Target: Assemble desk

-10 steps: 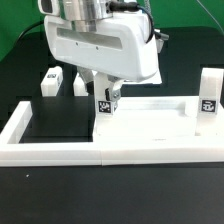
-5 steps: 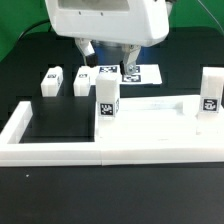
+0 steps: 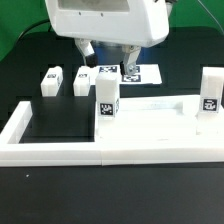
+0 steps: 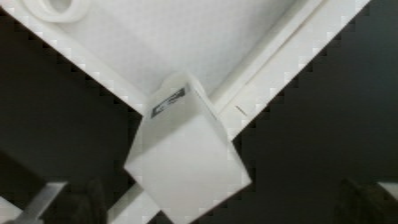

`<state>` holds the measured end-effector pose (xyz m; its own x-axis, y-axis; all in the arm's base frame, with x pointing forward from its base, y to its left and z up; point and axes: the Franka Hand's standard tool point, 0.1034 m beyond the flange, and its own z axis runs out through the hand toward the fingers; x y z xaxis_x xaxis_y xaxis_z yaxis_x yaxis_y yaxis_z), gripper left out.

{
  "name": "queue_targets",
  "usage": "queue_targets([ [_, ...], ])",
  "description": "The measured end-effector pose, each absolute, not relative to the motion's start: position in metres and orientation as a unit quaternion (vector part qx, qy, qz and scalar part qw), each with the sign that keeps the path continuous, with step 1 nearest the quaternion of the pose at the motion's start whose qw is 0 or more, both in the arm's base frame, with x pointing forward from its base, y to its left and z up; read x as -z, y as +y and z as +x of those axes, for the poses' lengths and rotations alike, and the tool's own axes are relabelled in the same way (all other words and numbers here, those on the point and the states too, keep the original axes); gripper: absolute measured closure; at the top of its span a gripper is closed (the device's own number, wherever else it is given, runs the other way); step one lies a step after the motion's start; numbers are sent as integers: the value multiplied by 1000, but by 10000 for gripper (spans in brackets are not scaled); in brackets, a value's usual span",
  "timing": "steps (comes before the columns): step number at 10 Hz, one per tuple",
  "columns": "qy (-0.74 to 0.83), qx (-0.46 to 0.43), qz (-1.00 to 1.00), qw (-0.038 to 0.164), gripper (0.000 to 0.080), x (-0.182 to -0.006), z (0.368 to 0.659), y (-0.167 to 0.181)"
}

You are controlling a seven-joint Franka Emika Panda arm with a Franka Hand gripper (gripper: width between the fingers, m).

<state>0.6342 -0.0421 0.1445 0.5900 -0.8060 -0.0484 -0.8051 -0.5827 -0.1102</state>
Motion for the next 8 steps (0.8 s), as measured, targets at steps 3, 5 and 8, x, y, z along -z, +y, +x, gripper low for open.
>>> queue_targets([
  [3,551,-21,-832,58,151,-138,614,-7],
  [5,559,-18,-826,64,151,-137,616,3],
  [8,559,-19,-826,63,151,-136,615,3],
])
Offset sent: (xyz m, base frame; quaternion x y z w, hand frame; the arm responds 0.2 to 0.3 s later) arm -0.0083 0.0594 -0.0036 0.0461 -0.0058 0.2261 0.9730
